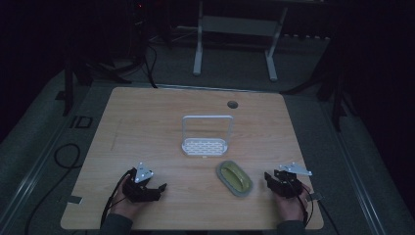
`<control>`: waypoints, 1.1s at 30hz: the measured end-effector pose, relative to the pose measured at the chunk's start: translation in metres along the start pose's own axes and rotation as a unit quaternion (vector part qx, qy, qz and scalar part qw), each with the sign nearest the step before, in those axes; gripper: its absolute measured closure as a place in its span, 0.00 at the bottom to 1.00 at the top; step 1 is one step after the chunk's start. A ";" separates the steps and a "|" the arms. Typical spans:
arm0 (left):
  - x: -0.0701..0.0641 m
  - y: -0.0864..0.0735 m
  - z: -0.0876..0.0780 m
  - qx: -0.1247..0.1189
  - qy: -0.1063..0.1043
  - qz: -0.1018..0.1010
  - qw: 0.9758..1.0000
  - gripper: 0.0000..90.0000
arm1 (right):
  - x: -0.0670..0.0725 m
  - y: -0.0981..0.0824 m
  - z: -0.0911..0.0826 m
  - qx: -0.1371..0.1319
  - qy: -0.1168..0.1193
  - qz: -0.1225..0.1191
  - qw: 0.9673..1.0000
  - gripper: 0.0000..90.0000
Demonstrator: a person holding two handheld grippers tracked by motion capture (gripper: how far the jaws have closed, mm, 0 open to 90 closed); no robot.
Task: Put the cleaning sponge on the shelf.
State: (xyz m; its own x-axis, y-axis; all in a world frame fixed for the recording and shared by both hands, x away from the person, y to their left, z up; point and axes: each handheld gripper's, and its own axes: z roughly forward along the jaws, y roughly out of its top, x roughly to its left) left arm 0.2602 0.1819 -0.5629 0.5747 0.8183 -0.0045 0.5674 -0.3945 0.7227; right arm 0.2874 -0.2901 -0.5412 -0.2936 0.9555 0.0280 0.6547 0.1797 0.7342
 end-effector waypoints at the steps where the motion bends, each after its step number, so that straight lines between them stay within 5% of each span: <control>1: 0.000 0.000 0.000 0.000 0.000 0.000 1.000 0.25 | 0.001 0.000 -0.001 0.000 -0.002 -0.002 1.000 0.62; 8: 0.000 0.000 0.000 0.000 0.000 0.000 1.000 0.25 | 0.010 0.006 -0.014 -0.005 -0.007 -0.042 0.999 0.70; 12: 0.000 0.000 0.000 0.000 0.000 0.000 1.000 0.25 | 0.014 0.010 -0.022 -0.013 -0.005 -0.049 0.999 0.71; 17: 0.000 0.000 0.000 0.000 0.000 0.001 1.000 0.25 | 0.014 0.012 -0.026 -0.012 0.027 -0.036 0.999 0.75; 33: -0.001 0.001 0.001 0.002 -0.001 0.001 1.000 0.23 | 0.035 0.024 -0.037 -0.022 0.061 -0.067 0.996 0.73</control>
State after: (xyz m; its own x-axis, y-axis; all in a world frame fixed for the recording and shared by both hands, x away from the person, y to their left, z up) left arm 0.2608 0.1807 -0.5630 0.5777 0.8162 -0.0040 0.5679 -0.3984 0.7203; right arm 0.2668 -0.2606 -0.4975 -0.4602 0.8878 0.0082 0.5738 0.2903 0.7658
